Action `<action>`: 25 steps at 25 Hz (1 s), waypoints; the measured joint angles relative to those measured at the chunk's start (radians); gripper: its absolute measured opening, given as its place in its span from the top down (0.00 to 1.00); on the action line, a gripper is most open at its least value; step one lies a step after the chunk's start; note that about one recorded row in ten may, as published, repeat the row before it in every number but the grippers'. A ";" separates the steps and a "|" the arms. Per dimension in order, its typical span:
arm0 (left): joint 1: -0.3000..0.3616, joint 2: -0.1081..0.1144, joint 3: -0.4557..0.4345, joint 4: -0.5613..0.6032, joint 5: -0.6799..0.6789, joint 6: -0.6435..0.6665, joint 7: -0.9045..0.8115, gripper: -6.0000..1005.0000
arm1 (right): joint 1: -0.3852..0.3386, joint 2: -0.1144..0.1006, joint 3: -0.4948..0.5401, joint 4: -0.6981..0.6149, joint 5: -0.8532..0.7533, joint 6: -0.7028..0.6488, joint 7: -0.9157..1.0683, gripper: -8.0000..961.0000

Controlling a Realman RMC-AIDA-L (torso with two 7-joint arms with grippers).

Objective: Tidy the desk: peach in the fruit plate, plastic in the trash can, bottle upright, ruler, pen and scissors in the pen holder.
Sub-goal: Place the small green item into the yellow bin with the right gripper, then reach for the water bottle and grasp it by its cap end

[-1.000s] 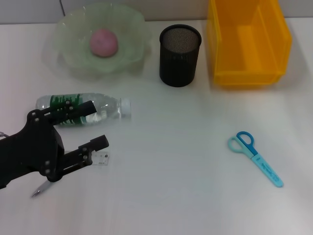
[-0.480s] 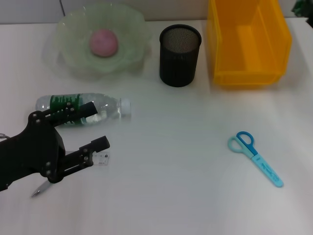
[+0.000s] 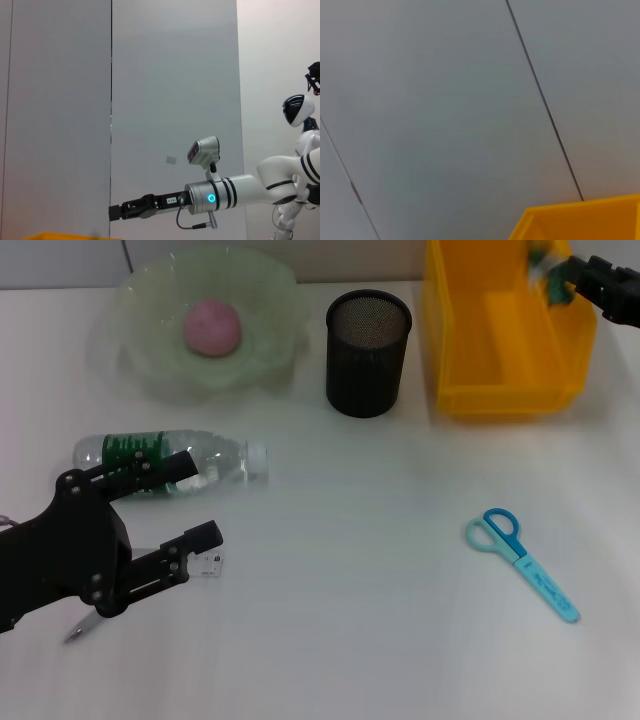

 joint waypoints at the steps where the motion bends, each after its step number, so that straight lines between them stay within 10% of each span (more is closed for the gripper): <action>1: 0.000 0.000 0.000 0.000 0.000 0.000 0.000 0.36 | 0.000 0.000 -0.001 -0.003 0.000 -0.002 0.000 0.74; 13: -0.005 0.002 0.000 0.001 0.000 0.000 0.000 0.36 | -0.017 0.000 0.002 -0.032 0.002 -0.130 -0.001 0.32; 25: -0.014 0.002 -0.003 0.000 0.000 0.000 -0.001 0.36 | -0.035 -0.001 -0.001 -0.066 -0.004 -0.465 -0.064 0.26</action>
